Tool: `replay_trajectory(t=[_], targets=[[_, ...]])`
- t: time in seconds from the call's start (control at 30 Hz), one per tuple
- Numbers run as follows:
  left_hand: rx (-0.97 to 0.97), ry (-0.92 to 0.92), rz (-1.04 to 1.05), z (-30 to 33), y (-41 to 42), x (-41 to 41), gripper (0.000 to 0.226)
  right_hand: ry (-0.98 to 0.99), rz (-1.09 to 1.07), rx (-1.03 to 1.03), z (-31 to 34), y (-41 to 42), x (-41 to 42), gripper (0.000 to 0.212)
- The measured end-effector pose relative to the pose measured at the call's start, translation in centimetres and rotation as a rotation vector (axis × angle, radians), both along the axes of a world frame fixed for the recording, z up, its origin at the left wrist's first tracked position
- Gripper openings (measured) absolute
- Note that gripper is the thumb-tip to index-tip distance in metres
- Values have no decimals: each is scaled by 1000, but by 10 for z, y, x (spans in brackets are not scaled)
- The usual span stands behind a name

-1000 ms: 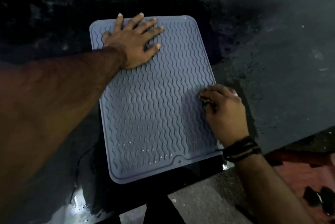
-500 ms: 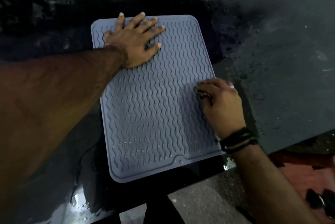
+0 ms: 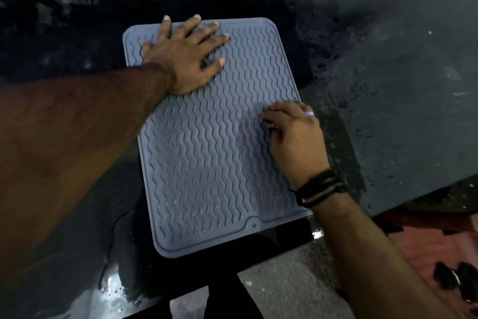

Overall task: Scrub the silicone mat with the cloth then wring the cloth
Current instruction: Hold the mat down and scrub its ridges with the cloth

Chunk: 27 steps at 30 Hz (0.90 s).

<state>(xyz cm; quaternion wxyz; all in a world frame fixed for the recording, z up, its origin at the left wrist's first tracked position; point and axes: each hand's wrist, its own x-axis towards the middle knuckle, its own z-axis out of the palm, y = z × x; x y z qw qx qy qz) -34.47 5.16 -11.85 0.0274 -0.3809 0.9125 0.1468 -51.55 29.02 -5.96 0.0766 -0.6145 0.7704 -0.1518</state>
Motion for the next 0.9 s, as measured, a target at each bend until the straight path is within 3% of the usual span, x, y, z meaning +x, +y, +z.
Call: replay_trajectory(t=[0.17,0.3,0.47,0.73,0.9], targets=[[0,0,-13,-1,-1,1,88,-73,-28,-34,5,40,5,28],[13,-1,-2,-3,-3,1,86,-79,-75,-61,11,15,-1,34],[-9,4,-4,-3,-2,1,85,-23,54,41,8,-16,5,36],[10,20,-11,0,-2,2,96,-104,21,23,12,48,9,27],[-3,15,-15,0,0,1,96,-100,-42,-35,14,11,1,35]])
